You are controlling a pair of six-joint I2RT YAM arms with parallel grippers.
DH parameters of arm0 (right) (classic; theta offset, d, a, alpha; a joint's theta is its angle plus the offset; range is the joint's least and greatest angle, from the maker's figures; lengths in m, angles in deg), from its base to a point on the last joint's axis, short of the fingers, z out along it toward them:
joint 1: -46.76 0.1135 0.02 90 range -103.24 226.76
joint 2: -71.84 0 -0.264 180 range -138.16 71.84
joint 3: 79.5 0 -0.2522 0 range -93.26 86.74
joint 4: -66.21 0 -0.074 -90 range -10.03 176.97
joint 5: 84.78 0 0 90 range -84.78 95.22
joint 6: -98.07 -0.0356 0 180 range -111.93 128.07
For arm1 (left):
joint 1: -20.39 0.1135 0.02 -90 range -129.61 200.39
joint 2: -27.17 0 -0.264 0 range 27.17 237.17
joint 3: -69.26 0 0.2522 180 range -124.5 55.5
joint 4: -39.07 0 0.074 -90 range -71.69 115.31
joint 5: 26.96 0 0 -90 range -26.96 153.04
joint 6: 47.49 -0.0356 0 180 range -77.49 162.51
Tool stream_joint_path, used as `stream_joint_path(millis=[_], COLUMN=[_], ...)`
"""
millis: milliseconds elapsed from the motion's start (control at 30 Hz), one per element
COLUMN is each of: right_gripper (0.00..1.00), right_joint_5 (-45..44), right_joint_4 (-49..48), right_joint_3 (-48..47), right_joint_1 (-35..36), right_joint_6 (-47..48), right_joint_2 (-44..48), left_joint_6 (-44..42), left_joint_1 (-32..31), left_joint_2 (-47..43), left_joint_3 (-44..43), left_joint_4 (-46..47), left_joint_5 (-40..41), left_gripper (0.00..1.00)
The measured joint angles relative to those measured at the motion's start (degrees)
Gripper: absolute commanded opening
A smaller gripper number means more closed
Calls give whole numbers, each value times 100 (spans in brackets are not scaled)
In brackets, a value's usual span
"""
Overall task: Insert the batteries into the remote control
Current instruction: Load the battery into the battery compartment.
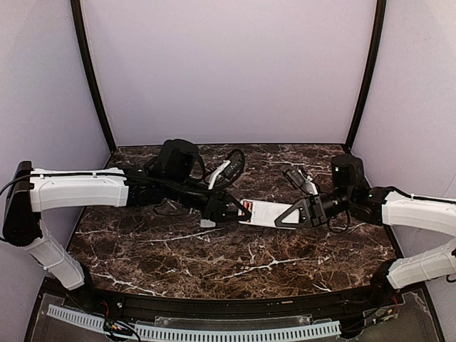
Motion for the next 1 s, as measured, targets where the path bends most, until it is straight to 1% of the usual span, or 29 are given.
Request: stream_joint_path(millis=[333, 400, 533, 600, 667, 733, 767, 800, 833, 867, 933, 1000], right_gripper=[0, 0, 0, 0, 0, 0, 0, 0, 0, 0, 0, 0], right_joint_5=[61, 72, 57, 48, 35, 17, 4, 4, 0, -2, 35, 79], right_joint_4=[68, 127, 299, 380, 413, 470, 501, 527, 549, 553, 557, 564], right_joint_3=[-96, -157, -271, -302, -317, -321, -326, -330, -334, -339, -341, -341], right_joint_1=[-7, -7, -11, -15, -15, -15, -20, -22, -22, -22, -22, -22], right_joint_6=[638, 782, 992, 1051, 1121, 1130, 1130, 1132, 1134, 1156, 1263, 1325], right_joint_2=[92, 103, 140, 153, 155, 164, 168, 168, 170, 168, 177, 192], left_joint_6=[826, 925, 1054, 1088, 1110, 1080, 1069, 1058, 1056, 1064, 1043, 1091], left_joint_1=[46, 48, 52, 50, 50, 50, 46, 44, 44, 44, 46, 52], left_joint_2=[13, 13, 13, 13, 13, 13, 13, 17, 17, 17, 17, 17], left_joint_3=[374, 409, 413, 413, 413, 415, 420, 422, 428, 431, 431, 435], left_joint_4=[1134, 1298, 1526, 1598, 1646, 1657, 1655, 1655, 1655, 1657, 1661, 1650], left_joint_5=[-603, -699, -848, -896, -935, -946, -938, -933, -933, -940, -938, -903], left_gripper=[37, 34, 20, 16, 13, 13, 13, 18, 24, 34, 40, 40])
